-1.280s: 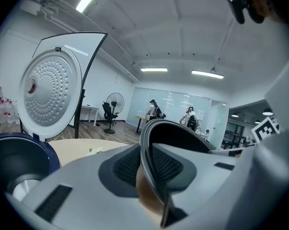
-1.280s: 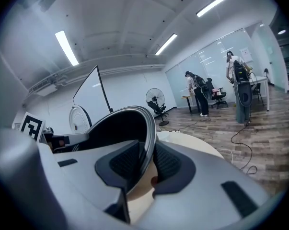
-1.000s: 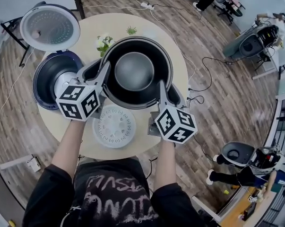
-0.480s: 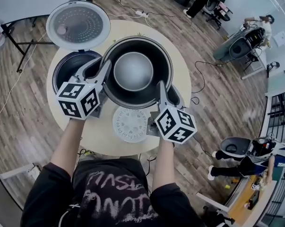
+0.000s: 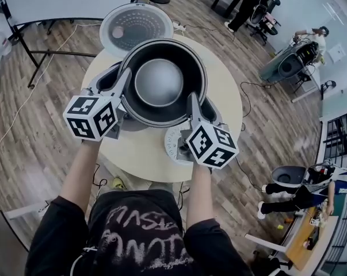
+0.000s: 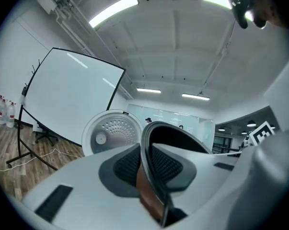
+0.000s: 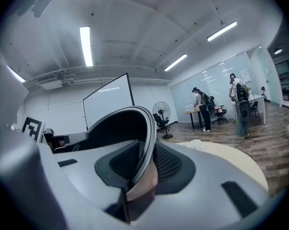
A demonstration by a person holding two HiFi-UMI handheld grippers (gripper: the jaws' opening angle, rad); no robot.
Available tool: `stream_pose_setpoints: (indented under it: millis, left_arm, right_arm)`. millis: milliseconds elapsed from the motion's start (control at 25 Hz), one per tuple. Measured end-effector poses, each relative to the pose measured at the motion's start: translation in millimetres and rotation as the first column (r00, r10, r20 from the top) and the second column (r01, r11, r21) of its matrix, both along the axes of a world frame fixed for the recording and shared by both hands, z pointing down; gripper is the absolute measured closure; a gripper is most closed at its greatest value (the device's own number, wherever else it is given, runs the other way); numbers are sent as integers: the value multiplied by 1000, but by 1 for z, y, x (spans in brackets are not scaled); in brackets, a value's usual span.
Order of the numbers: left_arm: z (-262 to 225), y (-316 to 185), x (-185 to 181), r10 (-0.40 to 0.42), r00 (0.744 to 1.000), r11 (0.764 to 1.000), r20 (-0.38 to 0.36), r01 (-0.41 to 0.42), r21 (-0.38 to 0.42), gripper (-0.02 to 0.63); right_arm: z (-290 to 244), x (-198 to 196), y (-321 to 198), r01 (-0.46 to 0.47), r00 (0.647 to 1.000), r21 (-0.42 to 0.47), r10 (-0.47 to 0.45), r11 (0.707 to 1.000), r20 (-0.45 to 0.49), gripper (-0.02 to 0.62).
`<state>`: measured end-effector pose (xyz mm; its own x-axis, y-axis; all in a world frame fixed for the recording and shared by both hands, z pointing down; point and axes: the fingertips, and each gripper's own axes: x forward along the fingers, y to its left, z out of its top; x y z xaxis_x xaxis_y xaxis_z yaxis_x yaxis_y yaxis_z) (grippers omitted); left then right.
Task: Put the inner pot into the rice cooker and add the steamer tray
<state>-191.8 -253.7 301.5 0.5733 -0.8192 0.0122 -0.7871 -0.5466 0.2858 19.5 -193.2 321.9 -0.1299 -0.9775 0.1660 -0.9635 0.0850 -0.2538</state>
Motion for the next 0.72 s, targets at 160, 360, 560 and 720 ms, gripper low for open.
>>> stream_pose_setpoints:
  millis: [160,360,560,720]
  left_arm:
    - [-6,9,-39,-16,1000,1000,-6,16,9,524]
    - [-5,7,-65,-35,999,999,-12,35,-3,525]
    - [-3,-4,-66,-48,999,999,-16,48,-24,525]
    - [4,-14,-64,-63,998,997,-5,63,-43,525]
  right_arm:
    - [-6,-38,7,11,1000,5,-11,1000,-1,497]
    - [-6,-63,2,27,1000,-11,-27,1000,-2,497]
    - [-4,-63,-14,44,999,-36,-44,998,6,499]
    - [4,-60,-28,63,998,-56,-63,996,15,499]
